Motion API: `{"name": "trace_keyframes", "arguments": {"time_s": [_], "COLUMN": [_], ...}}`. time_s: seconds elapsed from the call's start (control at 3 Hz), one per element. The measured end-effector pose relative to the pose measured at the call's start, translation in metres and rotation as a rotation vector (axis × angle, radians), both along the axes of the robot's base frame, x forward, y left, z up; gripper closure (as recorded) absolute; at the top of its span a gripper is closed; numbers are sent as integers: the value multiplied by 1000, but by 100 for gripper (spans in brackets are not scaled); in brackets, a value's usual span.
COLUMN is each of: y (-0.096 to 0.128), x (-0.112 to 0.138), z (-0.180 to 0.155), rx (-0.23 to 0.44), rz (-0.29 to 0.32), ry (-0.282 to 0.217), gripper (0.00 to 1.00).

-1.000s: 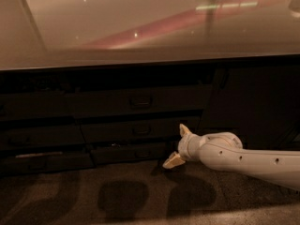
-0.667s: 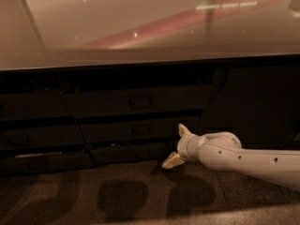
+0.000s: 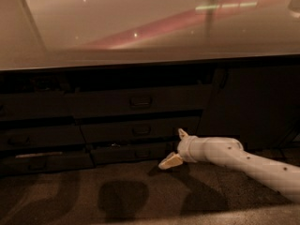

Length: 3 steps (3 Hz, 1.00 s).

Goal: Open top drawer

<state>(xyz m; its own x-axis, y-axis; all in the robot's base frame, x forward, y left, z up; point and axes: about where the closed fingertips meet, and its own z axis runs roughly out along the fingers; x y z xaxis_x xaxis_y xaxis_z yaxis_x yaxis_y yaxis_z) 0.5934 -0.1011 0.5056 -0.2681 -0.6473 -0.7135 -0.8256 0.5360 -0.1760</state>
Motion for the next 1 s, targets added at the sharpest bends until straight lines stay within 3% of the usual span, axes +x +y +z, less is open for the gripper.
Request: {"name": "trace_keyframes", "arguments": {"time_s": [0.33,0.67,1.0], "y": [-22,-34,-34], "x": [21,36,36], "z": [56,81,81], "rx": [157,148,148], "rz": [-18,16,16], "ry": [-25,-59,-59], "gripper": [0,0,0]}}
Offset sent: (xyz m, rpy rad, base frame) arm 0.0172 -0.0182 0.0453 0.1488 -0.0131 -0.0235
